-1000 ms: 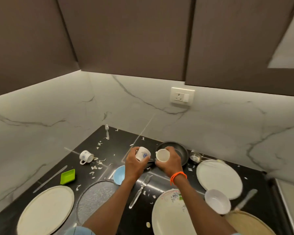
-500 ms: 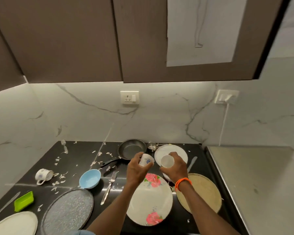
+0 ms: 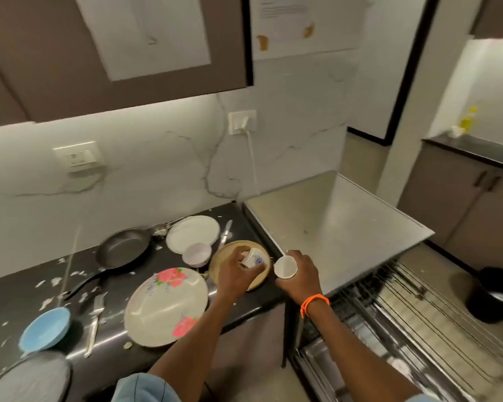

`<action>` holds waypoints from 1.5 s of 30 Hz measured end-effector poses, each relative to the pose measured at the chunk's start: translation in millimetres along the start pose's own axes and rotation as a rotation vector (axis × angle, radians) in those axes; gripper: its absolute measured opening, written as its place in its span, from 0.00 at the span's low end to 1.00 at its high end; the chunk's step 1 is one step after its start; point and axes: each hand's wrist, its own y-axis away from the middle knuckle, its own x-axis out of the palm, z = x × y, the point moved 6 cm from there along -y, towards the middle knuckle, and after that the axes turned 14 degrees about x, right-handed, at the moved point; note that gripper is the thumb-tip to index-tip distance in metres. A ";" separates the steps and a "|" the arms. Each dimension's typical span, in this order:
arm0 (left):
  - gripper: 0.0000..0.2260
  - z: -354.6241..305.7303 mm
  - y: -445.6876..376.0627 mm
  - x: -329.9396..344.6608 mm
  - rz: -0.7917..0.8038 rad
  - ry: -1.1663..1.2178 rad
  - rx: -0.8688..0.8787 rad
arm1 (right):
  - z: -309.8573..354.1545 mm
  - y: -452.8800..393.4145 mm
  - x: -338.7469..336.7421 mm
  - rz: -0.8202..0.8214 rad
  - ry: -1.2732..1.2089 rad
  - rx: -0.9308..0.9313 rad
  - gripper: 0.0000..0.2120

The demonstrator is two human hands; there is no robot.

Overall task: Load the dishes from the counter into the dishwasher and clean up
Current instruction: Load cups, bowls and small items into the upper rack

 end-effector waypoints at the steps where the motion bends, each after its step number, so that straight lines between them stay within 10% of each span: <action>1: 0.23 -9.7 0.1 18.1 0.037 -0.005 0.013 | -16.7 2.5 -14.4 -0.021 -0.005 0.024 0.30; 18: 0.28 -139.4 49.8 358.8 0.655 -0.005 0.166 | -310.2 58.7 -211.9 -0.215 -0.046 0.660 0.31; 35: 0.26 -29.2 35.8 547.0 1.048 -0.150 -0.033 | -436.1 -19.1 -168.6 -0.188 0.022 1.018 0.33; 45: 0.27 23.0 57.7 614.8 1.242 -0.422 0.223 | -489.2 -79.4 -111.8 0.002 0.274 1.016 0.33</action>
